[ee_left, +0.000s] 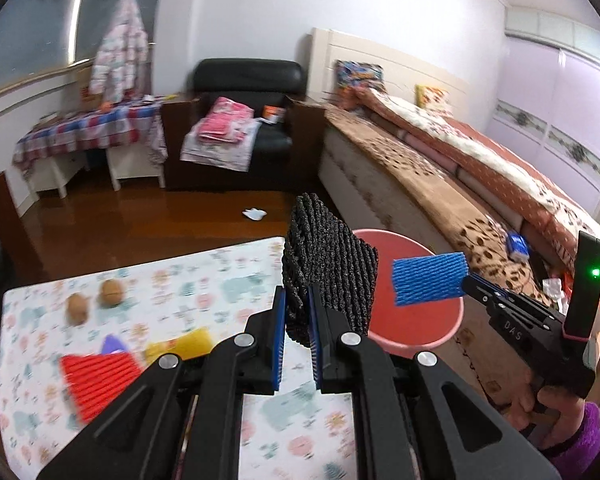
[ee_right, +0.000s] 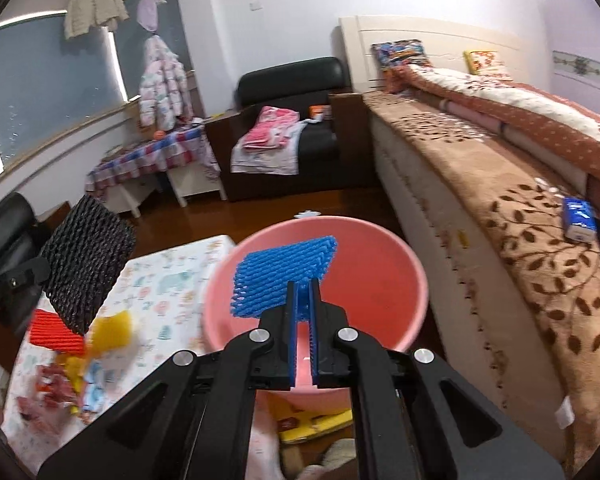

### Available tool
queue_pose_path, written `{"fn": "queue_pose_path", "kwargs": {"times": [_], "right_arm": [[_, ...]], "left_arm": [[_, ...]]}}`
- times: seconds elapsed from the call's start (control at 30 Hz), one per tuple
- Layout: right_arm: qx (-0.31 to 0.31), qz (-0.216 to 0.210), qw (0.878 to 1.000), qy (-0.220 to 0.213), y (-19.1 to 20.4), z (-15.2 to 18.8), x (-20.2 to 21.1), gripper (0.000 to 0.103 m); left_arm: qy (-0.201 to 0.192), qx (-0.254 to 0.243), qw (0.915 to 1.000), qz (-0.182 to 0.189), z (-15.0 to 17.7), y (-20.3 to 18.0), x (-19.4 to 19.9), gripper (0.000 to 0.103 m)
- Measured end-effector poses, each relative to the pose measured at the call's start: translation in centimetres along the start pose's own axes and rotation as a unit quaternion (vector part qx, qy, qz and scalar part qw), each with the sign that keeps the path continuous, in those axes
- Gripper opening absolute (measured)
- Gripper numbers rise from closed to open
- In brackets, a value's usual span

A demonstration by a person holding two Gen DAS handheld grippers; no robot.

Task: Collect trash
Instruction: 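Carry both items over the pink bucket and open both tools to drop them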

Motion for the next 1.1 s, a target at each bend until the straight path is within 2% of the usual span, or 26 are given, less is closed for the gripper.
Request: {"fn": "queue_pose_path", "kwargs": {"times": [0.27, 0.47, 0.7, 0.8, 0.87, 1.1], "right_arm": [[-0.003, 0.021, 1.0, 0.016, -2.2, 0.9, -1.4, 0.005], [0.001, 0.026, 0.999, 0.022, -2.7, 1.2, -1.9, 0.005], [-0.003, 0.02, 0.999, 0.028, -2.8, 1.4, -2.3, 0.005], [-0.005, 0.012, 0.999, 0.03, -3.0, 1.2, -2.4, 0.005], [-0.007, 0.004, 0.999, 0.033, -2.9, 1.2, -2.6, 0.005], [-0.015, 0.0, 0.999, 0.042, -2.9, 1.4, -2.8, 0.006]], "left_arm": [[0.037, -0.032, 0.9987, 0.013, -0.3, -3.8, -5.9, 0.01], [0.068, -0.037, 0.9969, 0.012, 0.2, -4.6, -9.4, 0.01], [0.084, -0.037, 0.9957, 0.016, 0.3, -4.9, -11.4, 0.01], [0.081, -0.036, 0.9958, 0.021, 0.3, -5.0, -11.0, 0.021], [0.076, -0.034, 0.9963, 0.023, 0.2, -5.0, -10.7, 0.036], [0.063, -0.026, 0.9972, 0.031, -0.1, -4.3, -9.5, 0.038]]}}
Point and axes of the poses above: each gripper's, at about its wrist camera, not at the fingertips, and x roughly against the way its jaws point, y to its left, z to its underside, the point moved 1 cm from there along -x, roughly the way its jaws point, and after that the axes turned 2 degrees about y, right-handed, at the moved point
